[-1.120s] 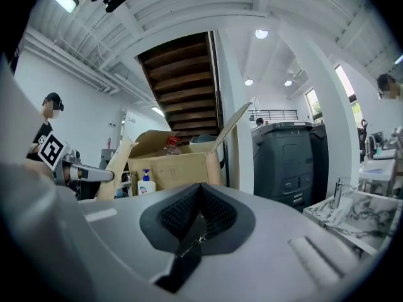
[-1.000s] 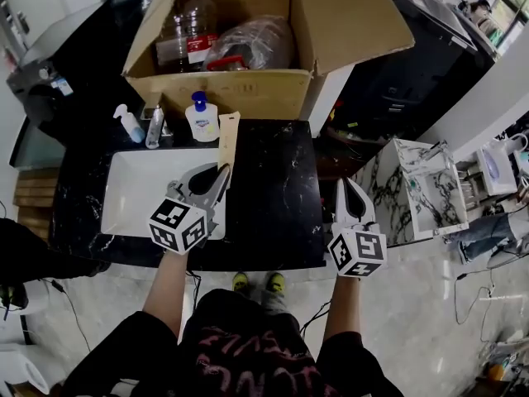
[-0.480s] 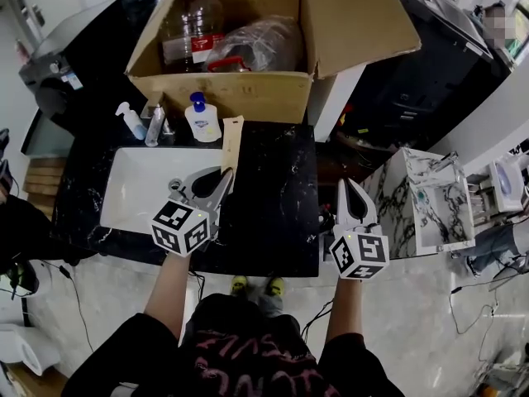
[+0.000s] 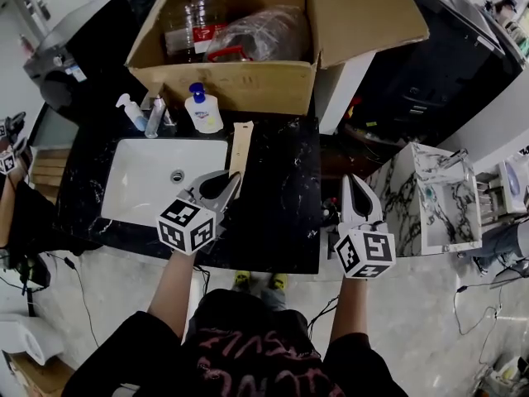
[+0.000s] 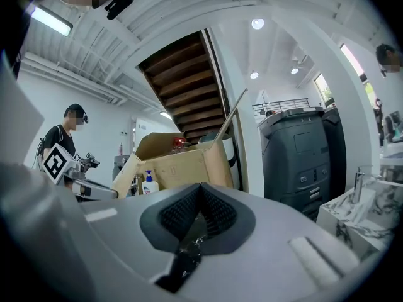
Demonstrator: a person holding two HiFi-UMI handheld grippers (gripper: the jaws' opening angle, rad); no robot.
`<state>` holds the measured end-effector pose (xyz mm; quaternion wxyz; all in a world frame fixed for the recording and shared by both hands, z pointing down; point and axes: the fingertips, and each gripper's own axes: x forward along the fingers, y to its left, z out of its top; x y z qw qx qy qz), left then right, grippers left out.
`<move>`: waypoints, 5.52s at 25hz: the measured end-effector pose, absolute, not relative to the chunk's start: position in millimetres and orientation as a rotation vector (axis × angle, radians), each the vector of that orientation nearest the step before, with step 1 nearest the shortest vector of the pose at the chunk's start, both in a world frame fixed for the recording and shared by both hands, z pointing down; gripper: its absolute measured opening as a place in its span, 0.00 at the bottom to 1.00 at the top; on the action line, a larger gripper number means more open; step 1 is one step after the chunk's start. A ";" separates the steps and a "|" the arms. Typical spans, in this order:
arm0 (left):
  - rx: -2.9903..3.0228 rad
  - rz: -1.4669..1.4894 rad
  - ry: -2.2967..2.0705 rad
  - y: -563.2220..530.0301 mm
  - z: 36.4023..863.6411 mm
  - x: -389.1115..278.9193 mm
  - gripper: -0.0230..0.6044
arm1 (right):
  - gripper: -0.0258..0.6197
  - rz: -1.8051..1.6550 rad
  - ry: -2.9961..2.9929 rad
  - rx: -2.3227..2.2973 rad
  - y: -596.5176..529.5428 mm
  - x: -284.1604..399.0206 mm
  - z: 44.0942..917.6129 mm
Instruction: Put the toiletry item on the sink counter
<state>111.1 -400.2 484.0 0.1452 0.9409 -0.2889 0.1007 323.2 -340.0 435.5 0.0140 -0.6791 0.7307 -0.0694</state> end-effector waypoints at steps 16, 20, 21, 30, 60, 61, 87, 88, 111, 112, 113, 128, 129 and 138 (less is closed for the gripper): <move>2.520 0.535 -0.829 -390.2 560.7 121.8 0.06 | 0.06 -0.226 2.322 -2.104 -341.0 323.7 445.8; 2.483 0.566 -0.826 -388.2 573.8 124.1 0.07 | 0.06 -0.231 2.334 -2.104 -339.3 323.6 447.0; 2.478 0.575 -0.827 -388.0 576.0 124.5 0.07 | 0.06 -0.228 2.335 -2.104 -338.9 323.9 446.6; 2.447 0.605 -0.816 -392.2 594.3 130.2 0.07 | 0.06 -0.237 2.320 -2.116 -342.2 329.0 448.1; 2.429 0.662 -0.874 -420.6 615.9 121.7 0.14 | 0.06 -0.282 2.322 -2.135 -358.3 331.8 461.2; 2.433 0.656 -0.875 -421.0 614.5 120.6 0.15 | 0.06 -0.279 2.322 -2.134 -358.9 331.2 460.3; 2.646 0.556 -0.980 -415.8 527.6 92.4 0.04 | 0.06 -0.230 2.334 -2.114 -345.5 300.5 431.9; 2.658 0.558 -0.996 -415.5 522.8 89.6 0.02 | 0.06 -0.228 2.327 -2.113 -344.3 300.9 429.2; 2.817 0.328 -1.183 -409.4 408.1 58.9 0.03 | 0.06 -0.137 2.337 -2.091 -328.3 289.7 401.2; 2.822 0.316 -1.192 -409.9 402.6 57.6 0.03 | 0.06 -0.135 2.338 -2.090 -328.2 289.2 400.8; 2.827 0.306 -1.200 -410.5 397.5 56.6 0.03 | 0.06 -0.133 2.340 -2.089 -328.3 288.7 400.6; 2.897 0.181 -1.256 -412.1 352.8 53.0 0.03 | 0.06 -0.088 2.358 -2.088 -331.5 292.4 388.6; 2.901 0.174 -1.259 -412.1 350.3 53.0 0.03 | 0.06 -0.085 2.359 -2.089 -332.4 292.8 387.8; 2.911 0.145 -1.288 -411.2 338.6 52.1 0.03 | 0.05 -0.060 2.355 -2.089 -335.7 296.6 381.4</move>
